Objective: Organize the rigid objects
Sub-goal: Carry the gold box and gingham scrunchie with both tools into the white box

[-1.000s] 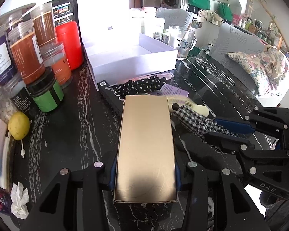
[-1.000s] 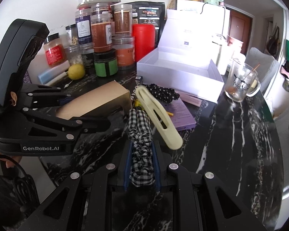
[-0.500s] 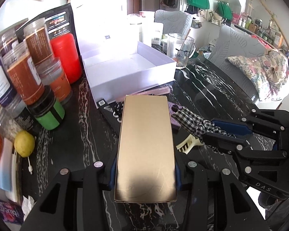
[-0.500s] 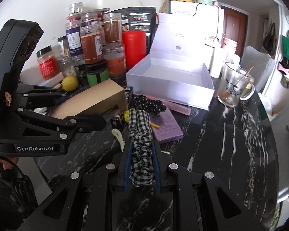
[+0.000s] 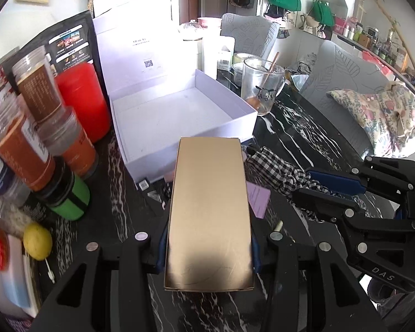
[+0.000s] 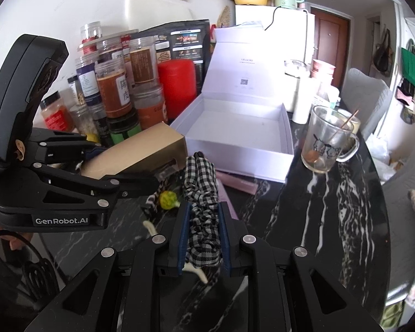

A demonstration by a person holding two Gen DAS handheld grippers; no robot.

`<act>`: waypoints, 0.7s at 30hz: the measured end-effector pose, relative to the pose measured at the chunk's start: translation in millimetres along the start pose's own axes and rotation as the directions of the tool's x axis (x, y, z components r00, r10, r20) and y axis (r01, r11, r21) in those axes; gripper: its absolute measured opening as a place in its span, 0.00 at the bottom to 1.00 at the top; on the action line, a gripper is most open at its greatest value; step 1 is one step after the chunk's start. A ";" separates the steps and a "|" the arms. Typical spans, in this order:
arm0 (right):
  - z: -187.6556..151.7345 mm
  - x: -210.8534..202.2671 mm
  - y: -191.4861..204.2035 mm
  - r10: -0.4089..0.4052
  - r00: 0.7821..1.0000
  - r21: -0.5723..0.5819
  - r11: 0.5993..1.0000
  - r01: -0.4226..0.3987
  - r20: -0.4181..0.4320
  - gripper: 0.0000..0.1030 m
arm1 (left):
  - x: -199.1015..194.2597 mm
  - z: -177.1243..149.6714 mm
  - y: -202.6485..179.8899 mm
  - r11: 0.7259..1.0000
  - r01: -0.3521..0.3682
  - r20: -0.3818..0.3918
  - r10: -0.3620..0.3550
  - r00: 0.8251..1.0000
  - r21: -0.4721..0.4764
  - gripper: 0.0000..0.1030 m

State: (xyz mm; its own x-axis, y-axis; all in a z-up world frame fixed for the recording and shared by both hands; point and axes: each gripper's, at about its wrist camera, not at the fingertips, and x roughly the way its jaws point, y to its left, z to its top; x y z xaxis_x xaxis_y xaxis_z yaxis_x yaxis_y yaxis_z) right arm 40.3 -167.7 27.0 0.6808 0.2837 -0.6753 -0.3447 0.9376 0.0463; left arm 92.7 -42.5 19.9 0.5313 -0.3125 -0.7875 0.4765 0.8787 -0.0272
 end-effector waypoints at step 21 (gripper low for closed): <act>75.0 35.9 -49.2 -0.002 1.000 0.019 1.000 0.002 -0.011 0.20 | 36.0 85.7 26.1 1.000 -0.003 -0.036 0.003 0.999 -0.012 0.43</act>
State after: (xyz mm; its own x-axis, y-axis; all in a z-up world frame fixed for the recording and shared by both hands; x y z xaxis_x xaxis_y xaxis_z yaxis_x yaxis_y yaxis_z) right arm 130.2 -188.5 55.6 0.6746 0.2799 -0.6831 -0.3312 0.9417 0.0588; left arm 184.4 -61.8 43.6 0.5069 -0.2965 -0.8094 0.4663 0.8841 -0.0319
